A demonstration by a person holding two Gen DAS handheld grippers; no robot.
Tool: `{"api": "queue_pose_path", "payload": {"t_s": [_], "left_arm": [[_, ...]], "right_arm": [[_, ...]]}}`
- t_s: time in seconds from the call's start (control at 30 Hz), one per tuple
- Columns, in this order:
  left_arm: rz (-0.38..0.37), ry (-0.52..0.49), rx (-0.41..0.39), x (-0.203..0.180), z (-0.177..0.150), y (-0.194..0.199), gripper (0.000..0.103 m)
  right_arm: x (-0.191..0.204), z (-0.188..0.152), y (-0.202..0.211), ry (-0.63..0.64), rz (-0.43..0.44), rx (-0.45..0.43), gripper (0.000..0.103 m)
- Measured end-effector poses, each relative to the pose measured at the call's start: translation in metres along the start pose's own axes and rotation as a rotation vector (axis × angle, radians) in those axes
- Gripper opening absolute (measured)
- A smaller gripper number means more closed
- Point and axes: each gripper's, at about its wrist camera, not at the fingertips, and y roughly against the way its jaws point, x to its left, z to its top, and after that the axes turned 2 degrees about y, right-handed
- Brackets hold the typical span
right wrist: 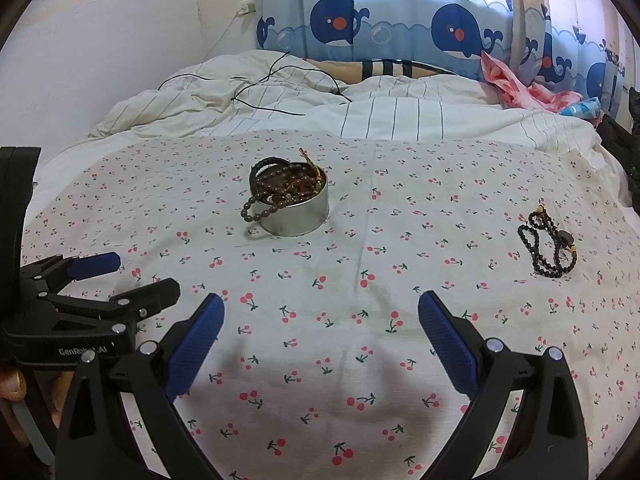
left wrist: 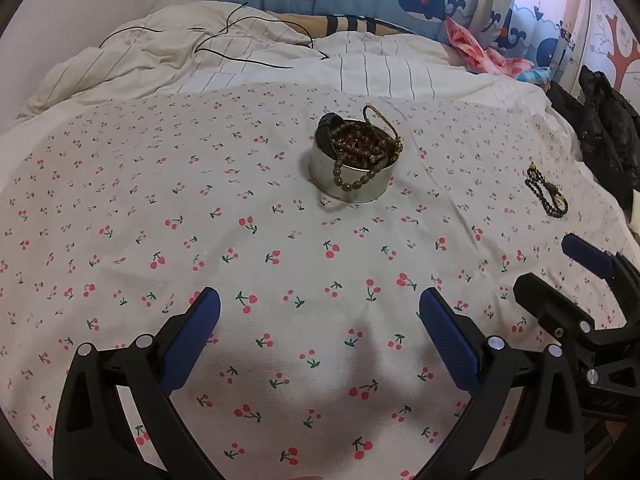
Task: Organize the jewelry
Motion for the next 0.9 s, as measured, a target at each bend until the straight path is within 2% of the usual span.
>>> {"api": "queue_pose_path", "payload": {"t_s": [0.53,0.7,0.9], "left_arm": [[-0.026,0.023,0.028,0.0017,-0.0002,-0.0031,0.096],[0.013,0.007,0.034,-0.0013,0.0003,-0.0042,0.096],[0.025,-0.010,0.028,-0.0039,0.0000,-0.0031,0.096]], "right_arm": [[-0.0042,0.0003,-0.0011,-0.003,-0.007,0.006,0.094],[-0.0040,0.0001,-0.0013,-0.002,-0.006,0.006,0.094],[-0.0041,0.0001,-0.0014,-0.002,-0.007,0.007,0.094]]}}
